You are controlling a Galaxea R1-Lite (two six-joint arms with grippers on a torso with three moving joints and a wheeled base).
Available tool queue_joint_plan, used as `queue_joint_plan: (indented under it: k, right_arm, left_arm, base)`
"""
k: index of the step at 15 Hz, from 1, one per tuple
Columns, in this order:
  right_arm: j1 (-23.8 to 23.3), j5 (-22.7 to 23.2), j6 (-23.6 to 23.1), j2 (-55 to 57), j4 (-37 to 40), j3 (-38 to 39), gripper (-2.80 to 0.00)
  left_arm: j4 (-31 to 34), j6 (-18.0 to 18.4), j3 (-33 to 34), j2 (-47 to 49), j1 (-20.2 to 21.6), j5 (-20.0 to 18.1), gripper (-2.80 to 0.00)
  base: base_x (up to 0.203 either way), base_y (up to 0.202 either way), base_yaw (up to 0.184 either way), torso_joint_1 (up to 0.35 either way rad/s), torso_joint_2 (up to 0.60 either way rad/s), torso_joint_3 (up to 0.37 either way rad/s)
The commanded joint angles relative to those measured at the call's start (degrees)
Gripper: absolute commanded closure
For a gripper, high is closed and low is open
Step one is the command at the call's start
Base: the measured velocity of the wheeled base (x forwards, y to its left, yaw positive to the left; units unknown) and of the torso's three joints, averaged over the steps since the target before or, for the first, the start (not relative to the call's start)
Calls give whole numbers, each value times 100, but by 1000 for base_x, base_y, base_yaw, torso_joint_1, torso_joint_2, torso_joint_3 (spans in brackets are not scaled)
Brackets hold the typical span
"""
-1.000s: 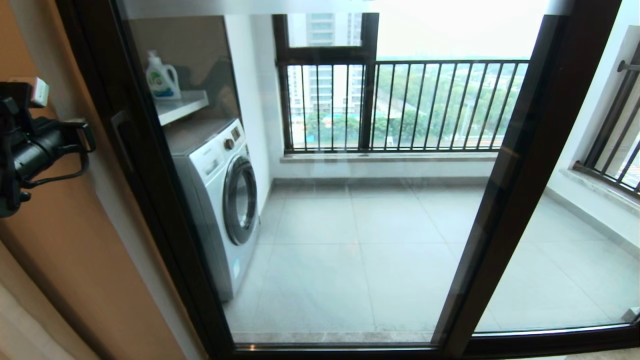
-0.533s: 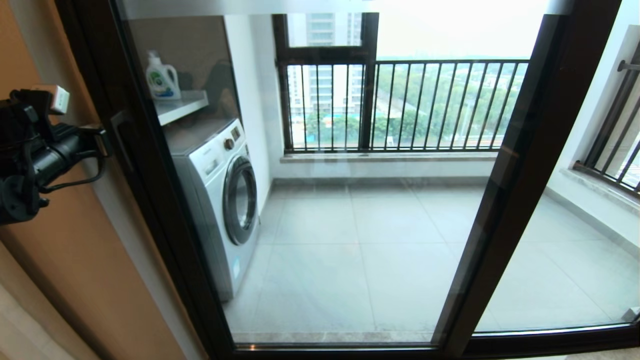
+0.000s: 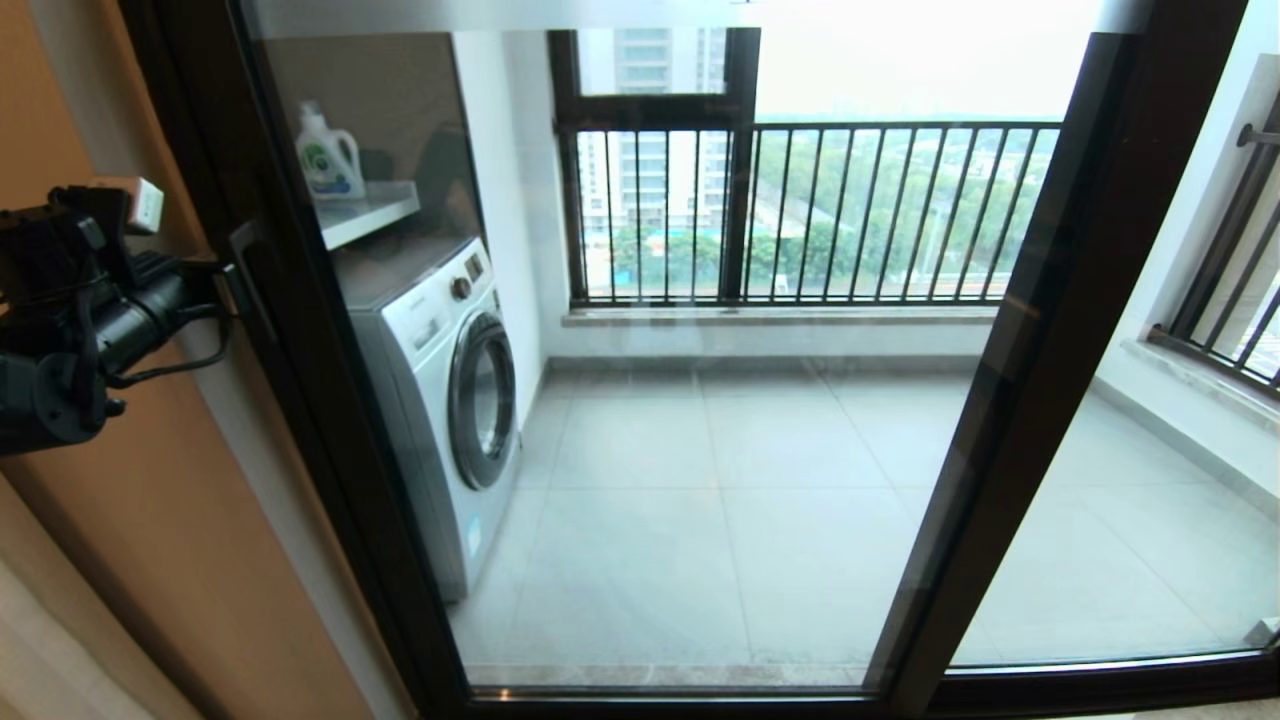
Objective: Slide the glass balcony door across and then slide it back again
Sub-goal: Open the slid door
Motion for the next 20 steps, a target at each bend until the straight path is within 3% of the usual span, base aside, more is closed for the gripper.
queue_joint_plan:
  k: [1, 20]
  right_arm:
    - [2, -2, 1, 1, -2, 70, 0]
    - [2, -2, 1, 4, -2, 70, 0]
  left_arm:
    - [-16, 4, 0, 21, -125, -48, 0]
    - [-25, -14, -26, -15, -903, 23, 0]
  base:
    - [0, 0, 0, 0, 0, 0]
    - [0, 0, 0, 0, 0, 0]
